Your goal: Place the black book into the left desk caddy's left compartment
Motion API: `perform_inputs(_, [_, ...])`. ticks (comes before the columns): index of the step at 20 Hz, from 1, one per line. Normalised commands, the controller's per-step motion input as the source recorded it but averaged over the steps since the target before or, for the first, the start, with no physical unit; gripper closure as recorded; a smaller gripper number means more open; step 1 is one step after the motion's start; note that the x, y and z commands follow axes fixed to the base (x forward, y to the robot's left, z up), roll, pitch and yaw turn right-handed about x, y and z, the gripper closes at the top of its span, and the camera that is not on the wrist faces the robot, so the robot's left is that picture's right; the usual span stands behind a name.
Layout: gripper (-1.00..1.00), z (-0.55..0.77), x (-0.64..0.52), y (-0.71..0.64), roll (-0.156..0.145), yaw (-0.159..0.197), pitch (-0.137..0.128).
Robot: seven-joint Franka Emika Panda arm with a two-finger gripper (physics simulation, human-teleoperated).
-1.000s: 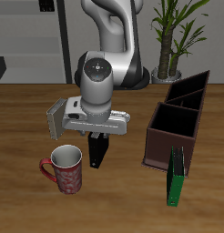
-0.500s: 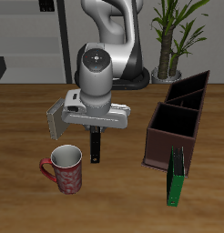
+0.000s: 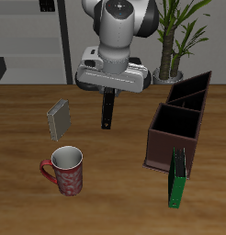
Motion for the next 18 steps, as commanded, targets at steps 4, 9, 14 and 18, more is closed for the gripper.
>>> perform_inputs(4, [1.0,0.73,-0.66,0.3,-0.062,-0.015,-0.108])
perform_inputs(9, [1.0,0.51,-0.61,0.42,-0.001,0.019,-0.1])
perform_inputs(14, [1.0,0.23,-0.41,0.39,0.003,0.011,-0.065])
perform_inputs(18, [1.0,0.0,-0.36,0.54,0.051,0.017,-0.009])
